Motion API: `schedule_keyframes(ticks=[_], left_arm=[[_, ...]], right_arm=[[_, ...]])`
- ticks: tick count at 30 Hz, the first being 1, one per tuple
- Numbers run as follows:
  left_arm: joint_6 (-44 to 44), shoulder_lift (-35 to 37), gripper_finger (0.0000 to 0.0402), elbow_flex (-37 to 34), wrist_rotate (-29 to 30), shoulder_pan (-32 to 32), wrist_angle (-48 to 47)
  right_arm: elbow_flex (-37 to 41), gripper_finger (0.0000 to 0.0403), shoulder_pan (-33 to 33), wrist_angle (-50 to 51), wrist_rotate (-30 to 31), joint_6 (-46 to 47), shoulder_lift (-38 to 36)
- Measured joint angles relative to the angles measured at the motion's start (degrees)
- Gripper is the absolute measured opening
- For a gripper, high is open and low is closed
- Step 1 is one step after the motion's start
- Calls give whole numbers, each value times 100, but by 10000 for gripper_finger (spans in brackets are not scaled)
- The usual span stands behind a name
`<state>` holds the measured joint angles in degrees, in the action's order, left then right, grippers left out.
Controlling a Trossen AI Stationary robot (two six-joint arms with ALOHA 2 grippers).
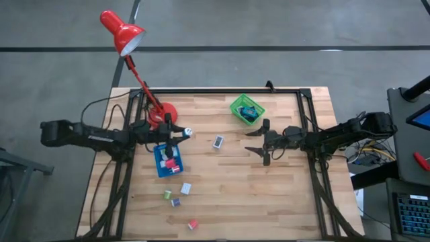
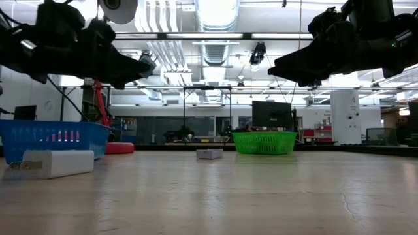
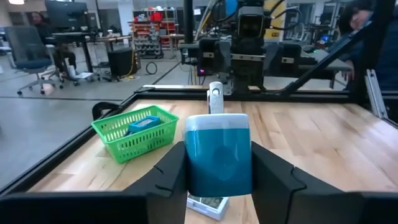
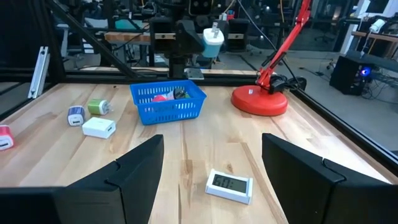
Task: Pick & Place Office items
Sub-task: Put the light blue charger adapter into the blue basket
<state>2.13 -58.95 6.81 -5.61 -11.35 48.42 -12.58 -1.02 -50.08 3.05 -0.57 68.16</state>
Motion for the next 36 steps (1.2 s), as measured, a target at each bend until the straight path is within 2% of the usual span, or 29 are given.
schedule_keyframes(ticks=[9,16,25,29,36], left_arm=[[-68,219,126,-35,161,383,-302],[-199,283,126,-35,603,727,-780],[-620,609,126,-35,1423,1470,-1686],[-911,808,126,64,1894,1845,-2421],[-1459,1047,126,689,2803,2484,-4231]], right_arm=[[4,262,0,13,0,64,0],[59,263,0,12,0,94,0],[85,262,0,10,0,106,0],[85,262,0,12,-1,106,0],[87,263,0,12,-2,106,0]])
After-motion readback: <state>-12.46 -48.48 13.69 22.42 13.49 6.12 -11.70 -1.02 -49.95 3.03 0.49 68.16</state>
